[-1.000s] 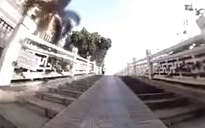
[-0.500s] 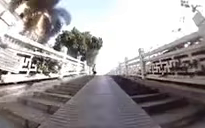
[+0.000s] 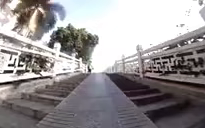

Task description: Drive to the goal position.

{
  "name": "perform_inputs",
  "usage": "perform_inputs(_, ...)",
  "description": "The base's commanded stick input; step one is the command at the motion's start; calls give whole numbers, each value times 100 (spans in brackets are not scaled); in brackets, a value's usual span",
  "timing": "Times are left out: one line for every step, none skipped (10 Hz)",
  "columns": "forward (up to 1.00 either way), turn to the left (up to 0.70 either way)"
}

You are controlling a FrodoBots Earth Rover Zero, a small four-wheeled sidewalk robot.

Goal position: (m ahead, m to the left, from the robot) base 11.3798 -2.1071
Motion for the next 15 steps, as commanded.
perform_inputs(70,0)
perform_inputs(70,0)
perform_inputs(70,0)
perform_inputs(70,0)
perform_inputs(70,0)
perform_inputs(70,0)
perform_inputs(70,0)
perform_inputs(70,0)
perform_inputs(70,0)
perform_inputs(70,0)
perform_inputs(70,0)
perform_inputs(70,0)
perform_inputs(70,0)
perform_inputs(70,4)
perform_inputs(70,10)
